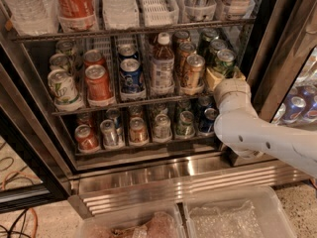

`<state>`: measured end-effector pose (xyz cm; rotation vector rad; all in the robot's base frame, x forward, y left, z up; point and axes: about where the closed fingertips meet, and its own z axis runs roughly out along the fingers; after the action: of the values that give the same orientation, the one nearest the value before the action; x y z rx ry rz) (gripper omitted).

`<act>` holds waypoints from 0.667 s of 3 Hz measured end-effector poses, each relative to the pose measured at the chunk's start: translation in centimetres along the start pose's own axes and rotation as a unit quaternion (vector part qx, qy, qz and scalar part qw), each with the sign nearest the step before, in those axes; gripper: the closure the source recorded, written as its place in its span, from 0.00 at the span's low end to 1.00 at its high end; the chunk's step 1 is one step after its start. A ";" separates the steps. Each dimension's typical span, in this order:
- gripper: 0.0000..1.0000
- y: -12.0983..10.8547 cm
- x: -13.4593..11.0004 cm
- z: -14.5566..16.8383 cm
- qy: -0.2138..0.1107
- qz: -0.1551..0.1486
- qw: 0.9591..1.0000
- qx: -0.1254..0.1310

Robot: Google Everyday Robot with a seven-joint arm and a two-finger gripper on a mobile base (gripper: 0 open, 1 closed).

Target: Pick green can from middle shelf of fridge

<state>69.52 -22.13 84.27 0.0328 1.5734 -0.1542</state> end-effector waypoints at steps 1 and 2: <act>1.00 -0.6 -1.6 -0.7 -0.014 -0.002 1.000 0.004; 1.00 -0.5 -2.3 -2.5 -0.021 0.003 1.000 -0.007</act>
Offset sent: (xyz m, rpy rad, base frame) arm -0.0490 0.0035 0.0265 0.0161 -0.0511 0.0457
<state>67.03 -22.15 86.65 0.0232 1.5314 -0.1389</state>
